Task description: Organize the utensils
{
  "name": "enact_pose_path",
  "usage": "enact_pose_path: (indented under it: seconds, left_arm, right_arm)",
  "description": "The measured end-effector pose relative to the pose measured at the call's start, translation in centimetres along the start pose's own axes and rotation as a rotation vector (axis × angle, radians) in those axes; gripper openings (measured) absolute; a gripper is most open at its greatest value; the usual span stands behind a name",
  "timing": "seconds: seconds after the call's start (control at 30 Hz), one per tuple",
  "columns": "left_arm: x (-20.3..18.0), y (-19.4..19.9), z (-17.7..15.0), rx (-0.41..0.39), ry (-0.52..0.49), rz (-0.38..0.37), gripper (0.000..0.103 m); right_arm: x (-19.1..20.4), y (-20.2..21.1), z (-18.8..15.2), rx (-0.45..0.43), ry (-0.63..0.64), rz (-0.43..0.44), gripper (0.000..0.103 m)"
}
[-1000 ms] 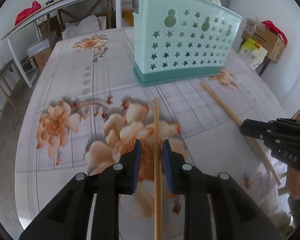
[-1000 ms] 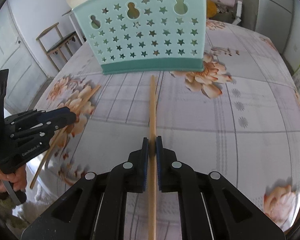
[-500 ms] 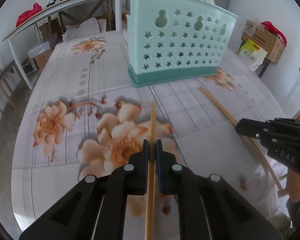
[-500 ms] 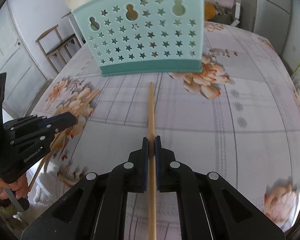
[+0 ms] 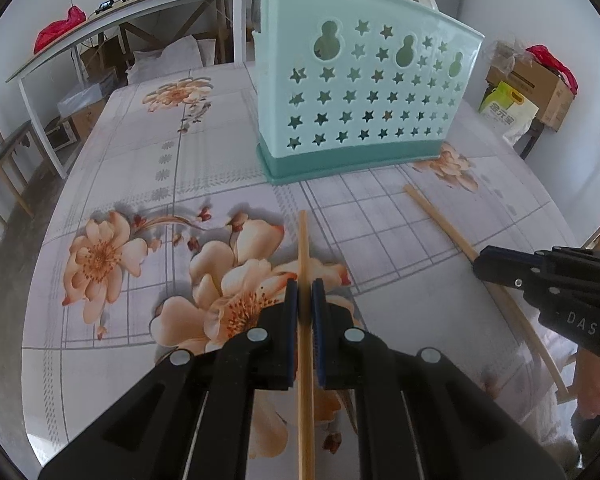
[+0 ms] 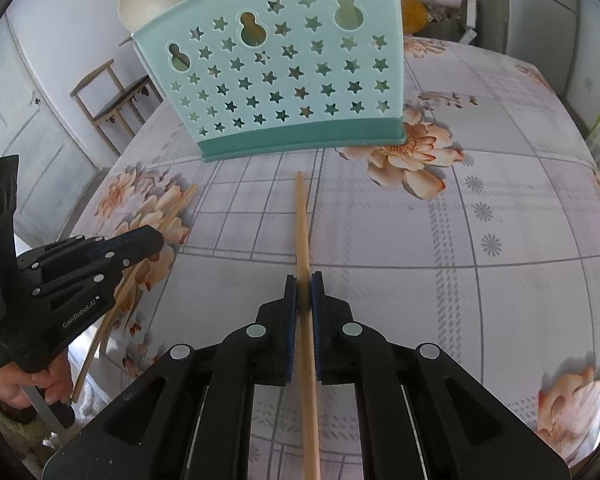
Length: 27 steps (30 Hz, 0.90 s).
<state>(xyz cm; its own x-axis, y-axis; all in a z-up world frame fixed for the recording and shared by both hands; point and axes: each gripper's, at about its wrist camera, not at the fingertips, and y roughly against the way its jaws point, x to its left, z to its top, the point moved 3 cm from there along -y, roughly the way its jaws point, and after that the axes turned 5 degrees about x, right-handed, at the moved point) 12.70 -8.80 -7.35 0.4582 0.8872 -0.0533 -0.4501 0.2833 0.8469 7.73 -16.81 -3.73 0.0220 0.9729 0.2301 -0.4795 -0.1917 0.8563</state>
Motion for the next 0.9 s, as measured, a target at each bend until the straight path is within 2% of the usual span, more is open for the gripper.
enact_pose_path:
  seconds: [0.53,0.9]
  left_arm:
    - [0.0,0.5,-0.9,-0.012,0.006,-0.011,0.007]
    - [0.1,0.5,-0.9,-0.013,0.012,-0.017,0.007]
  right_arm:
    - [1.3,0.0,-0.6,-0.003,0.063,-0.060,0.006]
    - [1.2,0.0,-0.5,-0.002,0.061,-0.056,0.005]
